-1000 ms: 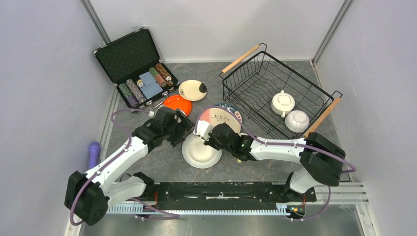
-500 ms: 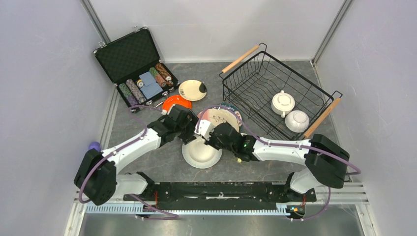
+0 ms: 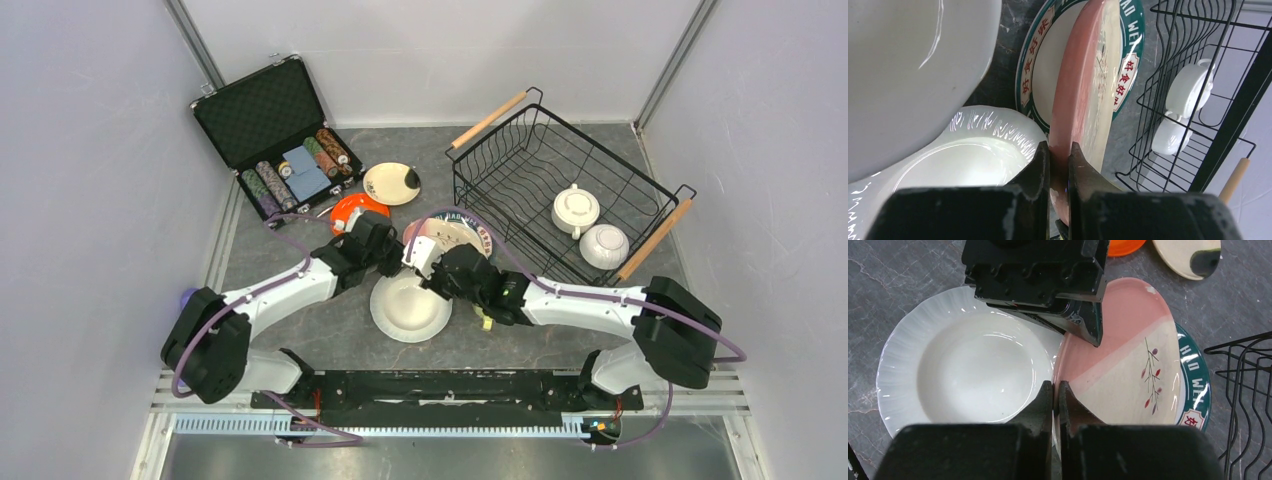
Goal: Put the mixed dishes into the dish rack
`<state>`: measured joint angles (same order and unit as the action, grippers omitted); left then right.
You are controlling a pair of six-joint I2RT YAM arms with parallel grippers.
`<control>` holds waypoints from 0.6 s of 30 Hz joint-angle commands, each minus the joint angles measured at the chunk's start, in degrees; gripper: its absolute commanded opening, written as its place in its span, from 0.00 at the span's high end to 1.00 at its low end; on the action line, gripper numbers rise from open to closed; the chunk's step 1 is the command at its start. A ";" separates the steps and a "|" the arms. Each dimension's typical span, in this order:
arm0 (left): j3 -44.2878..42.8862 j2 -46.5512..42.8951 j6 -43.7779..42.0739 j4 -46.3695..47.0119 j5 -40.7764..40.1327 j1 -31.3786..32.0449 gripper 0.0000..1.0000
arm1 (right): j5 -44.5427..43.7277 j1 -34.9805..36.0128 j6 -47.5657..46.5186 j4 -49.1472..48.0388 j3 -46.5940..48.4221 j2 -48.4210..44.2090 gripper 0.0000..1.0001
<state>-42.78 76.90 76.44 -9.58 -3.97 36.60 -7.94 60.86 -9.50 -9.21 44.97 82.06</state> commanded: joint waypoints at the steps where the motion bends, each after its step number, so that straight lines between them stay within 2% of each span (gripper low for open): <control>1: 0.90 -2.22 -0.67 4.31 -5.64 0.66 0.98 | 2.50 1.04 0.53 -4.27 3.14 -3.50 0.89; 2: 1.10 -3.18 -1.18 4.31 -6.12 0.67 0.98 | 2.52 0.86 0.98 -3.78 3.55 -3.91 0.86; 4: 1.46 -5.09 -2.35 4.29 -6.81 0.67 0.98 | 2.92 0.60 1.60 -3.05 4.01 -5.37 0.71; 12: 2.25 -14.69 -9.61 4.60 -7.20 0.67 0.98 | 6.48 -3.54 8.26 2.90 9.22 -10.69 0.32; 18: 1.94 -25.58 -18.39 4.05 -7.85 0.58 0.98 | 8.93 -9.19 16.54 11.65 15.20 -10.22 0.26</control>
<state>-38.70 59.81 65.06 -13.98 -10.46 37.32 -1.56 54.43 0.16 -3.84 56.45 72.44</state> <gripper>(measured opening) 0.132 0.719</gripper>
